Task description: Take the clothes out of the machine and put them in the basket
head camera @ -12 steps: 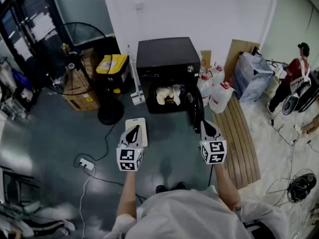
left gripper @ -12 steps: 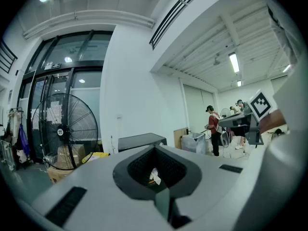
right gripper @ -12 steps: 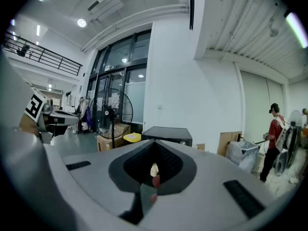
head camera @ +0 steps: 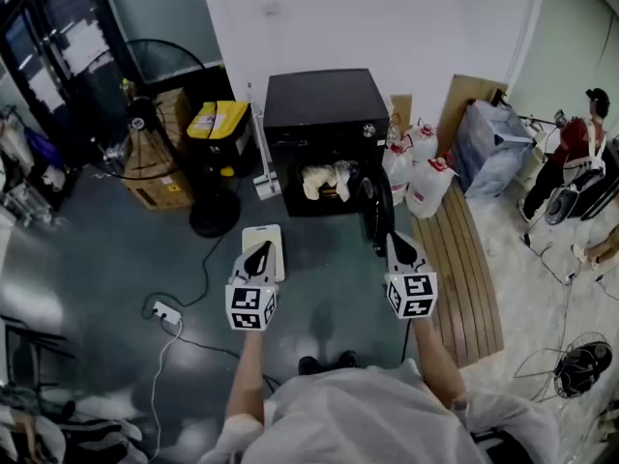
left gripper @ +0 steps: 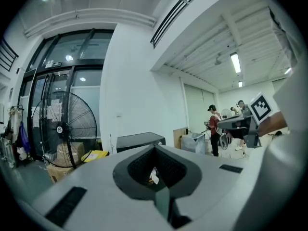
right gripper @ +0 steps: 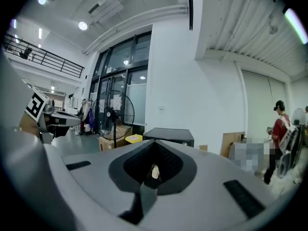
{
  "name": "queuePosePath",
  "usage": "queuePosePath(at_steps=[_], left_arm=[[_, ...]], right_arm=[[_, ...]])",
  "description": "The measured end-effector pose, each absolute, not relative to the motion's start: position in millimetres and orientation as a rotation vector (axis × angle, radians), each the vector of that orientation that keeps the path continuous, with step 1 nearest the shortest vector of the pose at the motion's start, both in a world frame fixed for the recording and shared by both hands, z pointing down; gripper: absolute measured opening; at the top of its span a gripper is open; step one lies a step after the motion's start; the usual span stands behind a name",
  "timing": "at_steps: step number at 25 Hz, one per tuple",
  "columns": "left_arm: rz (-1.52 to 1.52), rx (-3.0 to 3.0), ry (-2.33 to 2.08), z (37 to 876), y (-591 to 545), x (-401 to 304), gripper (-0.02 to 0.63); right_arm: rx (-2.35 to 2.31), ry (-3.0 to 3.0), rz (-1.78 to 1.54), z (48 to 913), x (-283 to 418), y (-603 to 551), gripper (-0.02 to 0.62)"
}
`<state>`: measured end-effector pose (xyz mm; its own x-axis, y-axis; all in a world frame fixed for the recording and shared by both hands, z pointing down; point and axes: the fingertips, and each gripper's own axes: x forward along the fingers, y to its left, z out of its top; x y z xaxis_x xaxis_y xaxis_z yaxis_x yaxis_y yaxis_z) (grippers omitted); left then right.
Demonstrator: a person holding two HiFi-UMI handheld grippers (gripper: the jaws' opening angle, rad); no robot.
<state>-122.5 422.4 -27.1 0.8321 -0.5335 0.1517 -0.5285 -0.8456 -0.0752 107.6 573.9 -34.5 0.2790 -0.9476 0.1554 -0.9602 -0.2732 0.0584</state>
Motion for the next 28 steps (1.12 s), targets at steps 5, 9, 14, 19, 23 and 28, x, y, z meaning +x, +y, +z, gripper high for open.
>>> queuePosePath(at_steps=[5, 9, 14, 19, 23, 28], left_arm=[[-0.265, -2.974, 0.879, -27.2, 427.8, -109.5, 0.018], [-0.269, -2.972, 0.896, -26.5, 431.8, -95.6, 0.018], [-0.283, -2.964, 0.917, -22.5, 435.2, -80.2, 0.018], [-0.307, -2.963, 0.934, -13.3, 433.4, -69.9, 0.018], [-0.321, -2.976, 0.947, -6.8, 422.2, -64.3, 0.018], [-0.307, -2.984, 0.949, -2.1, 395.2, -53.8, 0.018]], right_arm=[[2.386, -1.843, 0.094, -36.1, 117.8, 576.2, 0.023], [2.37, -1.834, 0.102, -31.5, 131.7, 579.6, 0.023], [2.334, -1.87, 0.102, -28.1, 144.2, 577.6, 0.025], [2.305, -1.894, 0.123, -19.2, 154.3, 568.9, 0.024], [2.283, -1.904, 0.147, -11.4, 158.4, 557.2, 0.025], [2.271, -1.903, 0.152, -4.0, 165.4, 531.1, 0.024]])
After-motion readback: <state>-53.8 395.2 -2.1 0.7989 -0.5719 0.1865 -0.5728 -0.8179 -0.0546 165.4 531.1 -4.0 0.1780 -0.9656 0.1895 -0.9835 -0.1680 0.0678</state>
